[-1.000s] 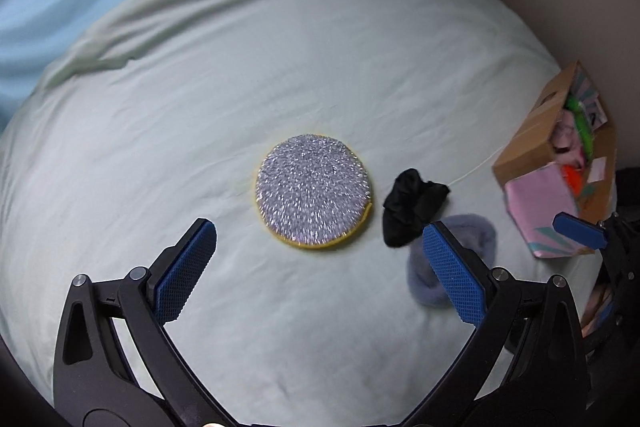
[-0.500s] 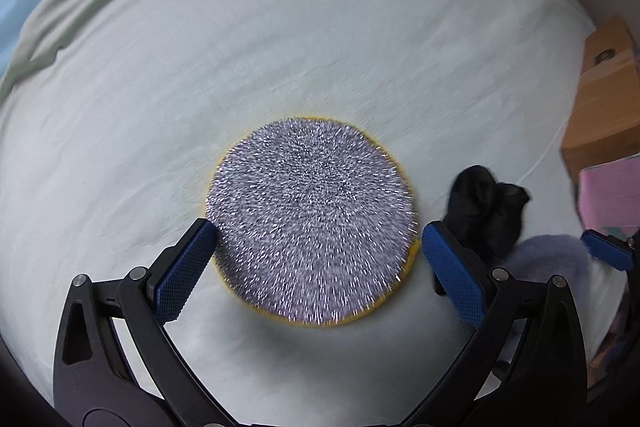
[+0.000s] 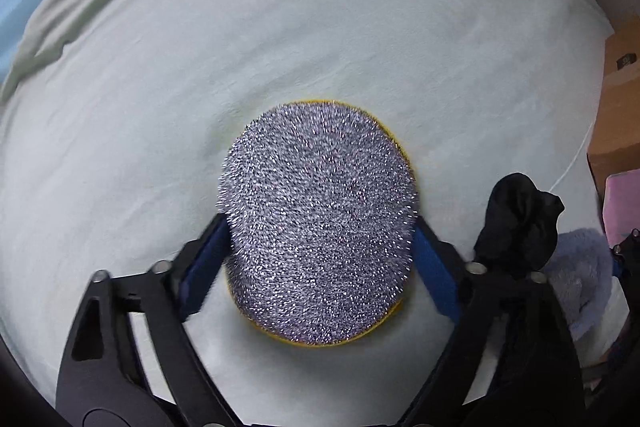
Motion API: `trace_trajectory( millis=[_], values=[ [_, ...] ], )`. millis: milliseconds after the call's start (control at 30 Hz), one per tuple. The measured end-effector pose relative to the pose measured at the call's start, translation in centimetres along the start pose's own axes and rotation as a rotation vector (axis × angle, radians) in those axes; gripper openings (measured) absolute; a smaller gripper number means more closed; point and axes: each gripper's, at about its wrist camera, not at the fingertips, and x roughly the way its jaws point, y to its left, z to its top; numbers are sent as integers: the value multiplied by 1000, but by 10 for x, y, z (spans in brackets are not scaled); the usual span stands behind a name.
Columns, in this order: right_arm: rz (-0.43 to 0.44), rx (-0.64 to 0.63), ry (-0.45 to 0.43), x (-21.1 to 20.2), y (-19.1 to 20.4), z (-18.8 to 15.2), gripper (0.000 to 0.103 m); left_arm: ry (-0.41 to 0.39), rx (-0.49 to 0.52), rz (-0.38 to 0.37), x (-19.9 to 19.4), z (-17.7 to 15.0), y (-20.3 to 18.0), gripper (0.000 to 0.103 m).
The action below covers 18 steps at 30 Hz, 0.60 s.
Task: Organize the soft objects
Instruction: 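Grasp the glitter sponge with the left tool while the right tool grasps the grey sock, then carry the sponge and grey sock over the cardboard box with both tools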
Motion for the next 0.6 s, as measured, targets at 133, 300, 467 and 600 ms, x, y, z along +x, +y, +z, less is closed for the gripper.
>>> trace_trajectory(
  millis=[133,300,467,600],
  values=[
    [-2,-8,-6,-6,-3,-3,59,4,-52,27,-8,-2,12,48],
    [12,4,-20,-16,-13,-6,54,24,-90,25,-22,-1,16,38],
    [13,8,-59,-33,-12,-7,54,-5,-108,37,-53,-12,16,38],
    [9,2,-94,-55,-9,-8,54,-38,-114,51,-85,-22,14,38]
  ],
)
